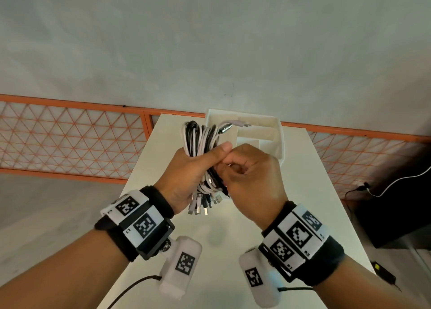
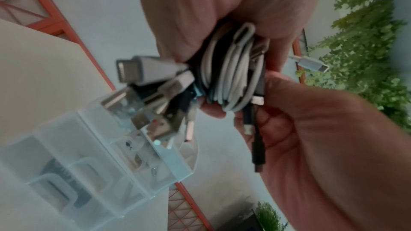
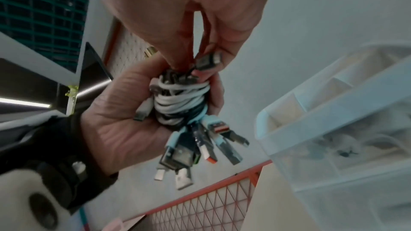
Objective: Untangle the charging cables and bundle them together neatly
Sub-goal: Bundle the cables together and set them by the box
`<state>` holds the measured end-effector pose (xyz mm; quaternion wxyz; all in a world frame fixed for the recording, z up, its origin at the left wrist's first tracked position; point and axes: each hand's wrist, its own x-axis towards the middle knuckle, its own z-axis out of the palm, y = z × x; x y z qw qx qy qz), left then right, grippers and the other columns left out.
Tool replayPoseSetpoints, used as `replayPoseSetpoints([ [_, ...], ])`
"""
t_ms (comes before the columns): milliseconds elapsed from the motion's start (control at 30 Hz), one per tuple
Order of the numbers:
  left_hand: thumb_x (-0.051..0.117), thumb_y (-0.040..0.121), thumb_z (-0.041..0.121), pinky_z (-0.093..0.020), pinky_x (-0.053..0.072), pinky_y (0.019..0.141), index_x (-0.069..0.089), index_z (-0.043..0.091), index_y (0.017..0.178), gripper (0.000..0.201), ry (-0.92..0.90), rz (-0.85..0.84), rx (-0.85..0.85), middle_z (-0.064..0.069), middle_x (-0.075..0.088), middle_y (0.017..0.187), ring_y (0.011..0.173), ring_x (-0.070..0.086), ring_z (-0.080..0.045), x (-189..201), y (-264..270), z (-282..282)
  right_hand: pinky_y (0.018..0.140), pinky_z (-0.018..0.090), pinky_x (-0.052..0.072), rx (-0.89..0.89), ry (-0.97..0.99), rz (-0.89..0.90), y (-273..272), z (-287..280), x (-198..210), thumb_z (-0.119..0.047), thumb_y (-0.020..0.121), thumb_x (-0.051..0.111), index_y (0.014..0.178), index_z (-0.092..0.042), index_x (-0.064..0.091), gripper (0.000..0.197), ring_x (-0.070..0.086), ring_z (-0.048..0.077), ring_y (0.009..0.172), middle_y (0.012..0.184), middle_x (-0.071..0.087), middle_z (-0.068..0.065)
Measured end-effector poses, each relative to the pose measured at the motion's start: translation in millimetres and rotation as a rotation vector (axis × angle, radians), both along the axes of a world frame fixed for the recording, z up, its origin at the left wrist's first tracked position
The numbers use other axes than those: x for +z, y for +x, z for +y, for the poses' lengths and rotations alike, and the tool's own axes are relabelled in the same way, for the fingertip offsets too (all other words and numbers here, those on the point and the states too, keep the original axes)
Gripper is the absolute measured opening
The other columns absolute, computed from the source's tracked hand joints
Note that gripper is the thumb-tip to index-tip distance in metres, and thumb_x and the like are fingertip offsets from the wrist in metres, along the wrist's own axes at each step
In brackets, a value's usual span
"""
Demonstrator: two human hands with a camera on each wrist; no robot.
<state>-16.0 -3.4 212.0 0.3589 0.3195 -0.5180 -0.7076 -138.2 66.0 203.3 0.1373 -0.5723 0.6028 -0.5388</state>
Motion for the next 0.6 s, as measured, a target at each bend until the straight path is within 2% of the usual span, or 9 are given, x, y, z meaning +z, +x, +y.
replayPoseSetpoints([
  [67,0.073,0.086,0.018,-0.044,0.053,0.074,0.068,0.0,0.084,0.018,-0.027,-0.033,0.052,-0.02,0.064,0.078,0.077,0.065,-0.033,-4,0,-3,0.064,0.024,0.051,0.092,-0.011,0.171,-3,2,-6,0.0,0.087,0.065,0.078,-0.009,0.077,0.018,0.06,0.012,0.071,0.084,0.062,0.003],
  [167,0.065,0.083,0.008,-0.045,0.045,0.066,0.056,-0.015,0.082,0.024,-0.098,-0.091,0.122,-0.021,0.054,0.073,0.07,0.055,-0.033,-11,1,-4,0.072,0.02,0.053,0.201,0.046,0.242,-10,6,-8,-0.001,0.087,0.061,0.094,-0.015,0.08,0.024,0.063,0.008,0.08,0.094,0.065,-0.001],
  [233,0.063,0.084,0.007,-0.044,0.049,0.069,0.06,-0.012,0.087,0.019,-0.083,-0.109,0.138,-0.026,0.061,0.075,0.071,0.062,-0.034,-12,0,-4,0.065,0.03,0.055,0.12,0.022,0.133,-17,7,0,-0.006,0.083,0.058,0.09,-0.016,0.081,0.026,0.064,0.01,0.07,0.085,0.067,-0.006],
  [300,0.057,0.091,0.001,-0.044,0.056,0.07,0.065,-0.004,0.093,0.01,-0.076,-0.125,0.097,-0.022,0.07,0.08,0.074,0.07,-0.035,-12,0,-1,0.057,0.039,0.052,-0.029,0.062,-0.128,-29,2,18,-0.015,0.085,0.058,0.086,-0.018,0.078,0.02,0.061,0.013,0.059,0.074,0.068,-0.009],
  [367,0.053,0.093,-0.003,-0.048,0.058,0.074,0.065,0.001,0.094,0.012,-0.099,-0.149,0.06,-0.019,0.072,0.08,0.075,0.071,-0.036,-12,0,0,0.058,0.035,0.051,-0.063,0.143,-0.268,-39,-3,39,-0.036,0.091,0.063,0.101,-0.023,0.074,0.02,0.064,0.014,0.059,0.083,0.072,-0.006],
  [433,0.054,0.093,-0.003,-0.049,0.058,0.077,0.065,0.002,0.094,0.012,-0.129,-0.179,0.04,-0.019,0.072,0.08,0.076,0.071,-0.039,-14,0,2,0.06,0.032,0.053,0.019,0.248,-0.269,-45,-8,51,-0.051,0.09,0.066,0.117,-0.023,0.07,0.039,0.066,0.015,0.06,0.096,0.073,-0.004],
  [467,0.054,0.093,-0.003,-0.049,0.059,0.077,0.065,0.002,0.094,0.012,-0.137,-0.19,0.032,-0.019,0.073,0.08,0.078,0.071,-0.041,-14,-1,3,0.06,0.032,0.053,0.067,0.292,-0.248,-46,-9,53,-0.049,0.089,0.069,0.117,-0.02,0.07,0.04,0.064,0.014,0.058,0.093,0.073,-0.005],
  [533,0.056,0.093,-0.002,-0.048,0.059,0.076,0.065,0.003,0.092,0.011,-0.129,-0.186,0.034,-0.018,0.073,0.079,0.077,0.071,-0.041,-14,-1,3,0.061,0.031,0.053,0.12,0.342,-0.197,-47,-9,53,-0.035,0.086,0.077,0.107,-0.015,0.074,0.029,0.057,0.013,0.05,0.074,0.071,-0.006],
  [600,0.059,0.093,0.003,-0.046,0.059,0.074,0.066,0.003,0.091,0.008,-0.105,-0.161,0.037,-0.017,0.072,0.077,0.074,0.071,-0.037,-12,1,3,0.058,0.028,0.05,0.113,0.353,-0.184,-52,-8,48,-0.028,0.083,0.081,0.1,-0.015,0.075,0.022,0.057,0.014,0.05,0.074,0.068,-0.001],
])
